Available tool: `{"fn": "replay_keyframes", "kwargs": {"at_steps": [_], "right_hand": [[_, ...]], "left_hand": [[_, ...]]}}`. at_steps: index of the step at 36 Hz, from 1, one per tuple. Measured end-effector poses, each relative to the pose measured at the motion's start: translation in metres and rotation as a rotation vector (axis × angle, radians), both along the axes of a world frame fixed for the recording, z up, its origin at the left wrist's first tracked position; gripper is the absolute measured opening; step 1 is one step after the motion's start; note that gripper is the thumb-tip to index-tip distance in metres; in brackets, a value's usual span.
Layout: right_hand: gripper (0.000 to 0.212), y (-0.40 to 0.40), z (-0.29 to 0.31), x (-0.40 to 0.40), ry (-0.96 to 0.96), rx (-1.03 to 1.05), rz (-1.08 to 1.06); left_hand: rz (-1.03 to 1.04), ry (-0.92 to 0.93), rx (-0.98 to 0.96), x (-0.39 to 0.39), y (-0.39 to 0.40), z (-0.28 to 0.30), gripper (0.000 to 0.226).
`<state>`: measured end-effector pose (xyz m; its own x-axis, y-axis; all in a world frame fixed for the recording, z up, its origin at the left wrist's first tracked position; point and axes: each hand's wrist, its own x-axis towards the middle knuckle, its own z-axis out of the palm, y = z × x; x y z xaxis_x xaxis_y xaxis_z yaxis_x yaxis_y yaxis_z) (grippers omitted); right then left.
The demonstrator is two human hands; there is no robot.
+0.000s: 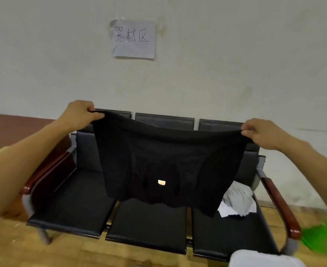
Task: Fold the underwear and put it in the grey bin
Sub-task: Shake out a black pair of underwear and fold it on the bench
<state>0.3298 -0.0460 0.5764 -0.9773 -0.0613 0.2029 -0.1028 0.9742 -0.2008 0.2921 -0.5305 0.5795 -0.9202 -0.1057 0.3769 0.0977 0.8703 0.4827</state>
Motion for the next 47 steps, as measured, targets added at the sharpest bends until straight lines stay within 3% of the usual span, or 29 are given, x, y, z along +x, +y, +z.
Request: {"fn": "replay_keyframes", "kwargs": {"at_steps": [7, 14, 19, 22, 28, 31, 36, 42, 47], "right_hand": [[0.007, 0.000, -0.057, 0.006, -0.148, -0.062, 0.054], [0.011, -0.009, -0.107, -0.029, -0.354, -0.081, 0.066], [0.020, -0.030, -0.188, -0.099, -0.514, -0.116, 0.016], [0.014, -0.041, -0.249, -0.154, -0.573, -0.117, -0.009], [0.016, -0.055, -0.409, -0.282, -0.637, -0.064, -0.123], [0.011, -0.055, -0.502, -0.361, -0.599, -0.041, -0.181], [0.016, -0.053, -0.621, -0.442, -0.500, -0.023, -0.217], [0.019, -0.063, -0.676, -0.469, -0.417, -0.001, -0.262], [0.019, -0.065, -0.692, -0.452, -0.395, 0.036, -0.233]], "left_hand": [[-0.029, -0.248, 0.150, 0.018, 0.004, -0.042, 0.022], [-0.097, -0.404, 0.138, -0.013, 0.004, -0.092, 0.013], [-0.062, -0.534, 0.068, -0.086, -0.005, -0.174, 0.012], [-0.055, -0.596, 0.024, -0.143, -0.006, -0.234, 0.010], [-0.041, -0.726, 0.010, -0.297, -0.012, -0.391, 0.004], [-0.047, -0.732, -0.035, -0.392, -0.017, -0.495, 0.011], [-0.041, -0.665, -0.046, -0.486, -0.008, -0.616, 0.016], [-0.041, -0.622, -0.070, -0.526, -0.009, -0.675, 0.022], [-0.056, -0.580, -0.060, -0.516, -0.017, -0.684, 0.020]]}}
